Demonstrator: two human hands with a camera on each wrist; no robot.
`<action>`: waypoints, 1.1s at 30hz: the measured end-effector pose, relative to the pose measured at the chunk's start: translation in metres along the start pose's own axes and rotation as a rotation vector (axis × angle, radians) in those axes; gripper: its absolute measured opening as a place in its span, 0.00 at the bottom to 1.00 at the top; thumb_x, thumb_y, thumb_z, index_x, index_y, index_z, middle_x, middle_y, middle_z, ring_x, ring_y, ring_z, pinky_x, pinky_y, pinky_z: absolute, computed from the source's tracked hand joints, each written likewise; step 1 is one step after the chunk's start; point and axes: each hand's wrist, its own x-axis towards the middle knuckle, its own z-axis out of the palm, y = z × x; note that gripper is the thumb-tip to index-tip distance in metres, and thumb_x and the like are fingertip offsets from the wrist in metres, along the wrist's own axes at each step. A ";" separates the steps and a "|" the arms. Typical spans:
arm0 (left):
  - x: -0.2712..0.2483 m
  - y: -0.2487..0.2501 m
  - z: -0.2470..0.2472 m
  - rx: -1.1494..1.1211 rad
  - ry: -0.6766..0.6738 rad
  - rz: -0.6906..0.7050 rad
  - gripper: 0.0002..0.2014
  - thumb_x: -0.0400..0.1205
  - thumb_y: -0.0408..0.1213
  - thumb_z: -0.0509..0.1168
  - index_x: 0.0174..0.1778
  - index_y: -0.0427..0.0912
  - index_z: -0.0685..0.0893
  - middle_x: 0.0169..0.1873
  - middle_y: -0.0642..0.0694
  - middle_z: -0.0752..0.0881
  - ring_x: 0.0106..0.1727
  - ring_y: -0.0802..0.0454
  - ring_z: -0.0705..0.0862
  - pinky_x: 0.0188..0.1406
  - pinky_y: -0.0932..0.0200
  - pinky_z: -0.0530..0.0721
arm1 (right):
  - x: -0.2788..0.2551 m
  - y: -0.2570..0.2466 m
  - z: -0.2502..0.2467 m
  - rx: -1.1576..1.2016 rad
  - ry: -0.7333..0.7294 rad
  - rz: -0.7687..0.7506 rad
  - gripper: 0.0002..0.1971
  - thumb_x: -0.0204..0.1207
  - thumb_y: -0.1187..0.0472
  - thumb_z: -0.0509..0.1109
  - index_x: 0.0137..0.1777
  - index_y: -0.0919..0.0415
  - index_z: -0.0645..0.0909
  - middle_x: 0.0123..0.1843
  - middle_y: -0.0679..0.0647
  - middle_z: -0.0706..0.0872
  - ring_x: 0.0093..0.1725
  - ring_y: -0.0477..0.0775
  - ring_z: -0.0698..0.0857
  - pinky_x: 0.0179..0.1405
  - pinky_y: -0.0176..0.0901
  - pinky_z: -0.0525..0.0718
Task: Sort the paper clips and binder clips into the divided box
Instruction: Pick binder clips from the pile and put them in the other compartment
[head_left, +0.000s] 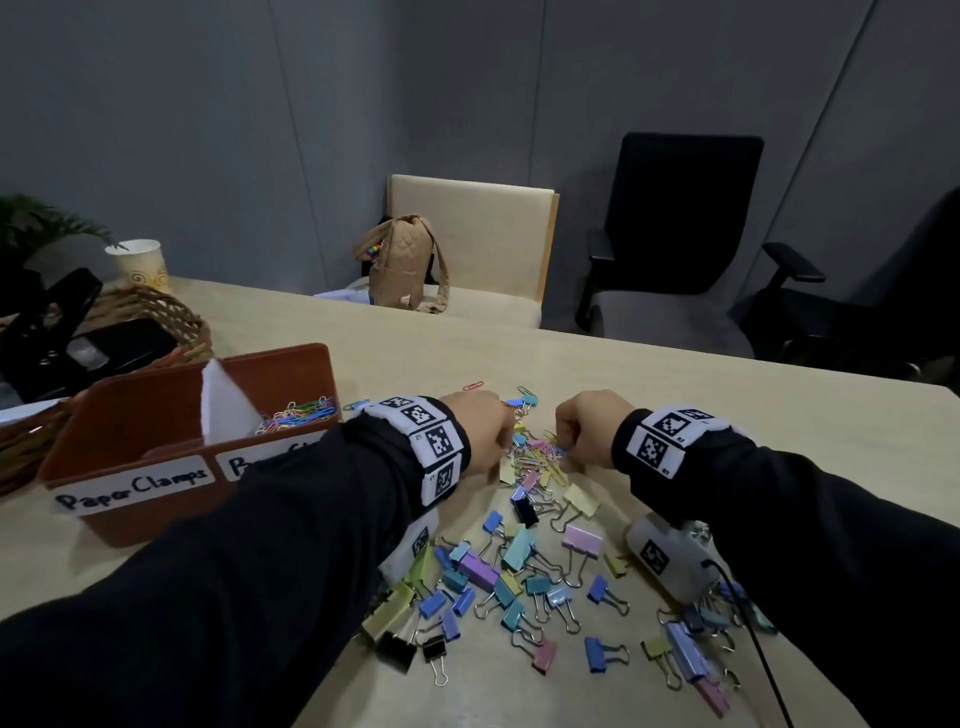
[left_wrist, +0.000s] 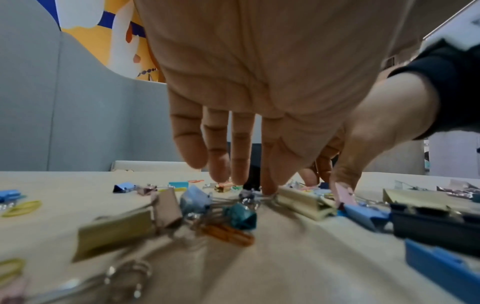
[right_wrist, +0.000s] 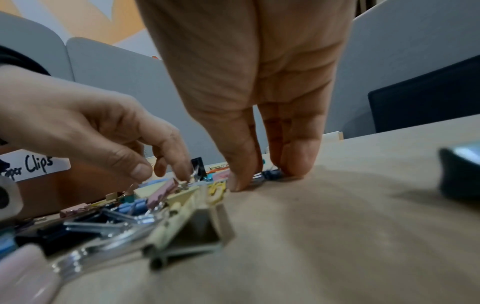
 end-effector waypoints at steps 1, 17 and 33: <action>0.002 0.001 0.000 -0.005 0.018 0.007 0.10 0.82 0.37 0.62 0.57 0.48 0.84 0.59 0.46 0.80 0.61 0.45 0.80 0.59 0.53 0.80 | 0.000 0.000 0.000 0.012 0.002 0.004 0.14 0.65 0.59 0.81 0.46 0.54 0.80 0.52 0.54 0.87 0.51 0.56 0.84 0.48 0.45 0.83; 0.023 0.023 -0.007 0.065 -0.034 0.050 0.12 0.81 0.38 0.66 0.61 0.49 0.85 0.58 0.48 0.85 0.60 0.47 0.82 0.55 0.56 0.81 | -0.008 -0.007 0.000 -0.104 0.009 -0.051 0.11 0.73 0.66 0.70 0.55 0.58 0.84 0.54 0.55 0.87 0.54 0.58 0.85 0.42 0.39 0.78; 0.026 0.029 -0.004 0.155 -0.101 -0.053 0.16 0.76 0.44 0.72 0.57 0.43 0.86 0.52 0.46 0.88 0.53 0.46 0.86 0.42 0.58 0.79 | -0.015 0.007 -0.006 0.330 0.077 0.003 0.11 0.67 0.69 0.75 0.31 0.53 0.80 0.31 0.48 0.84 0.36 0.50 0.83 0.39 0.41 0.82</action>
